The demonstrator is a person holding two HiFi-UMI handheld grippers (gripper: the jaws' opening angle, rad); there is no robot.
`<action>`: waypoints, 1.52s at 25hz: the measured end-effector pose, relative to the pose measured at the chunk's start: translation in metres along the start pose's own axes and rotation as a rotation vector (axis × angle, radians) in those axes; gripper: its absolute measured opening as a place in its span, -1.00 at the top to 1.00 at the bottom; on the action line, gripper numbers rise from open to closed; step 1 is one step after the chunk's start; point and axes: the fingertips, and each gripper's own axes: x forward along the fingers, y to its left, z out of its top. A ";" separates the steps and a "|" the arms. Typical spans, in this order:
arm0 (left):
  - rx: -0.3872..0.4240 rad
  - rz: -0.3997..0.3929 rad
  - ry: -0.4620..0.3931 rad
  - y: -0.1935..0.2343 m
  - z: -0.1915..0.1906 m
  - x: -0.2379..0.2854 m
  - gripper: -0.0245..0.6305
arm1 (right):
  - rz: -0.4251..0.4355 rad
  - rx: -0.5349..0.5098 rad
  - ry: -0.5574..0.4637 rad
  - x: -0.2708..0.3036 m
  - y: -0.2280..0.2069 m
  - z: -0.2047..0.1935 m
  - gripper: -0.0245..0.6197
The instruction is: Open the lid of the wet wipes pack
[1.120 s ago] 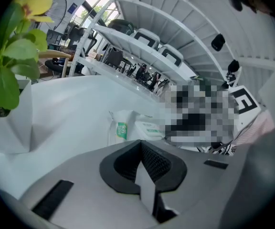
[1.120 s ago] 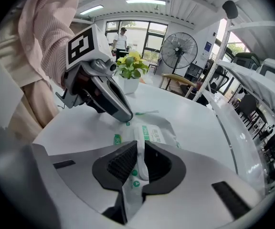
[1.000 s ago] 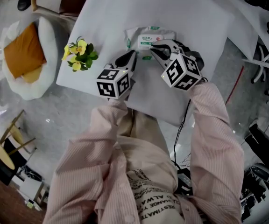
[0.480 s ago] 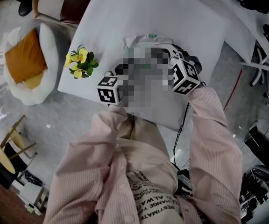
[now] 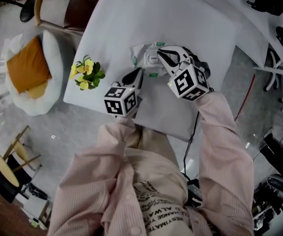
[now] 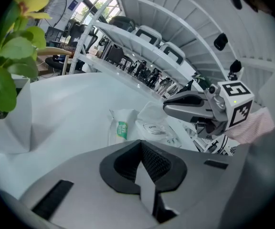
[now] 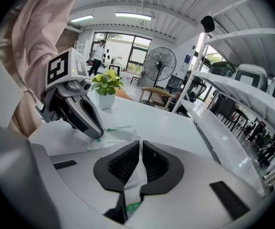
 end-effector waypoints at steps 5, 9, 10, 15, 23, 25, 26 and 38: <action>-0.004 -0.006 0.003 0.001 0.000 0.000 0.93 | -0.042 0.023 -0.010 0.005 -0.010 0.000 0.87; -0.005 -0.009 0.004 0.000 0.000 0.000 0.93 | -0.061 0.035 -0.009 0.009 -0.015 0.000 0.87; -0.005 -0.010 0.004 0.000 0.000 0.000 0.93 | -0.064 0.039 -0.007 0.010 -0.016 0.000 0.87; -0.003 -0.016 0.004 0.001 0.000 0.000 0.93 | -0.097 0.048 0.004 0.018 -0.023 -0.002 0.87; 0.003 -0.024 0.007 0.001 -0.001 0.000 0.93 | -0.158 0.099 0.015 0.032 -0.035 -0.007 0.86; 0.004 -0.026 0.007 0.000 -0.001 0.000 0.93 | -0.168 0.112 0.018 0.033 -0.037 -0.008 0.86; 0.005 -0.027 0.008 0.000 -0.001 0.000 0.93 | -0.172 0.117 0.020 0.034 -0.037 -0.009 0.86; 0.020 -0.046 -0.006 -0.002 0.000 -0.003 0.93 | -0.205 0.188 0.011 0.033 -0.042 -0.011 0.83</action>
